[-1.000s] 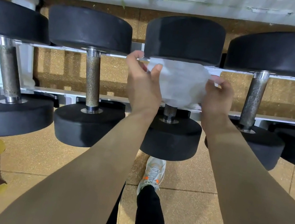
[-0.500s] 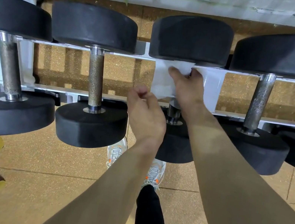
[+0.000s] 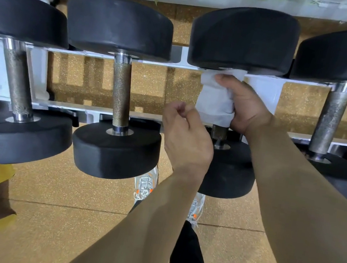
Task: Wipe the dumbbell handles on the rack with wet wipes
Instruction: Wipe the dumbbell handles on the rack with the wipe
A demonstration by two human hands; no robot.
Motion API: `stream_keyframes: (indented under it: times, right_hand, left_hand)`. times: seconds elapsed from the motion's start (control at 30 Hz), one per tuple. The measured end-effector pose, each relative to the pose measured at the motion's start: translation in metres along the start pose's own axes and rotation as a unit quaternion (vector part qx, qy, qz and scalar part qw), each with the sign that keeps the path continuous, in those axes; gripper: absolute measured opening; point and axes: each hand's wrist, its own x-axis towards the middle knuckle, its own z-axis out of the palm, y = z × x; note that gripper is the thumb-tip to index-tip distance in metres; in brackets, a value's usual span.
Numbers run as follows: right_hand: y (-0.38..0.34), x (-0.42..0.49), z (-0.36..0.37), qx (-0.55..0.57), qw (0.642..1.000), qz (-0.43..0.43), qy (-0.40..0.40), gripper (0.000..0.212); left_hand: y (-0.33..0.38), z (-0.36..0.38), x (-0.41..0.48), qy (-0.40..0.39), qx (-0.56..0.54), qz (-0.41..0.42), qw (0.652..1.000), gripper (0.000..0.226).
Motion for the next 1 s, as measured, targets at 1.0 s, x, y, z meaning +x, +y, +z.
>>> stream_keyframes:
  times: [1.0]
  right_hand:
    - [0.019, -0.026, -0.001, -0.311, 0.945, 0.050, 0.092, 0.023]
  left_hand:
    - [0.005, 0.000, 0.000, -0.012, 0.035, -0.019, 0.999, 0.025]
